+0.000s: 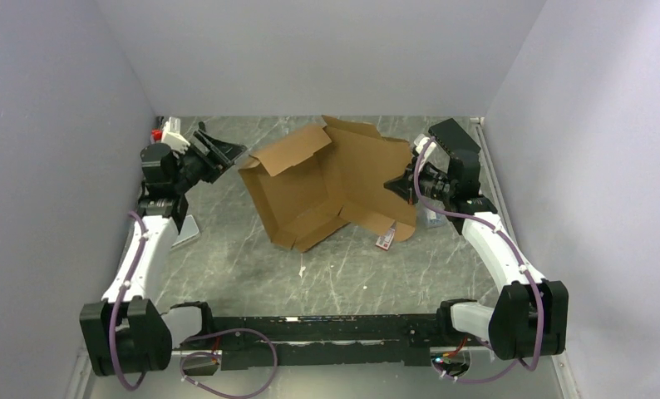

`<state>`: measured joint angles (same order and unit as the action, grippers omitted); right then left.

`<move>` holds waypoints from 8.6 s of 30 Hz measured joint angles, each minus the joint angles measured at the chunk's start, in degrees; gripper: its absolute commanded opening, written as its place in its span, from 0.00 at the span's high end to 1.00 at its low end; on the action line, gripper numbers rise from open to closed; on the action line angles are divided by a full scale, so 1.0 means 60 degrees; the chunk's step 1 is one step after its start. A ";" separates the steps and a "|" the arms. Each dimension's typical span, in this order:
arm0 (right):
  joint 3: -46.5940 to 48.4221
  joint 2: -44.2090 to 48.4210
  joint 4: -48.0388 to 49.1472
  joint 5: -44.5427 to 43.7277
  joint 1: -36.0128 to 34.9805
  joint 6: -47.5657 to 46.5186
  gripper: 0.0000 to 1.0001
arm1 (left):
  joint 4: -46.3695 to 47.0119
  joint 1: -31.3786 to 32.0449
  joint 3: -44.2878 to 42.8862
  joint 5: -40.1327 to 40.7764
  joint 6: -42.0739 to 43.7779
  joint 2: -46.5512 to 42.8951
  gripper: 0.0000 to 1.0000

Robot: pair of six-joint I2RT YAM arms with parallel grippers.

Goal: Fold the paper box

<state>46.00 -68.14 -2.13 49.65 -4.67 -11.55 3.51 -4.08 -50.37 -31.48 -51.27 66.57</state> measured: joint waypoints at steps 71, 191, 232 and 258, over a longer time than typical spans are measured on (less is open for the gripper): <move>0.0000 -0.0175 0.0160 -0.0277 -0.0157 0.0044 1.00 | 0.5074 0.1399 0.3045 0.1774 -0.3854 -0.0492 0.37; -0.0022 -0.0142 0.0237 0.0576 -0.0237 0.0528 1.00 | -0.1814 0.1246 -0.0838 -0.0798 1.2539 -0.0936 0.76; -0.0022 -0.0153 0.0244 0.0605 -0.0237 0.0525 1.00 | -0.3821 0.1672 -0.1494 -0.1104 0.9715 -0.0816 0.39; -0.0022 -0.0157 0.0244 0.0608 -0.0237 0.0525 1.00 | -0.0029 -0.0798 0.0718 -0.0772 0.0084 -0.1173 0.13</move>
<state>45.87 -69.08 -0.67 53.30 -6.09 -8.40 3.33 -8.86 -46.06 -36.12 -50.76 59.53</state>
